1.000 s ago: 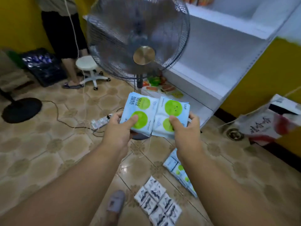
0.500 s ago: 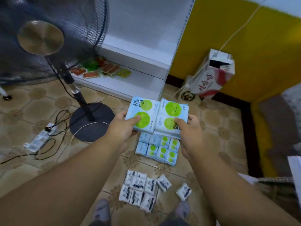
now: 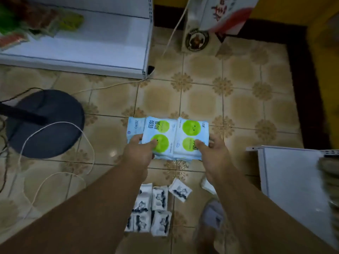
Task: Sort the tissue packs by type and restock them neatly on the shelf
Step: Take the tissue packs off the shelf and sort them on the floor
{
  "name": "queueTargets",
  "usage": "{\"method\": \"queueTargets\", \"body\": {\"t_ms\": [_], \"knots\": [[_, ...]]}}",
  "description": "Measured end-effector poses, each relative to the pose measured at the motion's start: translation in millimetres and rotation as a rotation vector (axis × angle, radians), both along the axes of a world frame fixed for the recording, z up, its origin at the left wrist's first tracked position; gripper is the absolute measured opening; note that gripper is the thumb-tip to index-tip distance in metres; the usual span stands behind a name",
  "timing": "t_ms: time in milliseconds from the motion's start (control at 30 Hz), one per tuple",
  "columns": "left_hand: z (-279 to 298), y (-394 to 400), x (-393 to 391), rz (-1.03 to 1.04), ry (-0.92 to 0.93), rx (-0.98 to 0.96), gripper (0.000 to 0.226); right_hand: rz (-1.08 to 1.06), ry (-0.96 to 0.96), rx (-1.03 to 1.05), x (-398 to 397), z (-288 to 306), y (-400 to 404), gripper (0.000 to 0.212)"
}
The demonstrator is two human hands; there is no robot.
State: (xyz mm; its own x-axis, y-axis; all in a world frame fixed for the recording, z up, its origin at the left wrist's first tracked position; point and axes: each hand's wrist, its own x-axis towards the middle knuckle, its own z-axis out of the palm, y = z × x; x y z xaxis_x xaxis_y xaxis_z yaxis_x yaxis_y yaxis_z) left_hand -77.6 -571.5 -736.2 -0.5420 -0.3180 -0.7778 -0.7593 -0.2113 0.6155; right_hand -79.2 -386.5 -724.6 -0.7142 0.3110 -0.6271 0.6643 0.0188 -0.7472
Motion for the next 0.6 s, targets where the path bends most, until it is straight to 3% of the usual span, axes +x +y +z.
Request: {"method": "queueTargets", "body": {"t_ms": [67,167,333,400,533,600], "knots": [[-73,8,-15,-0.073,-0.021,-0.053,0.032,-0.034,-0.042,0.032,-7,-79,8,0.028],[-164,21,-42,-0.205,0.003,-0.178,0.020,-0.154,-0.098,0.041,-23,-178,20,0.031],[-267,36,-97,-0.357,0.037,-0.411,0.019,-0.163,-0.090,0.082,-74,-300,35,0.050],[-301,38,-113,-0.458,0.052,-0.492,0.012,-0.153,-0.081,0.119,-91,-331,37,0.042],[-350,38,-117,-0.687,0.064,-0.637,0.028,-0.049,-0.099,0.206,-101,-381,41,0.014],[-362,35,-107,-0.742,0.055,-0.698,0.032,0.020,-0.102,0.211,-94,-390,41,0.023]]}}
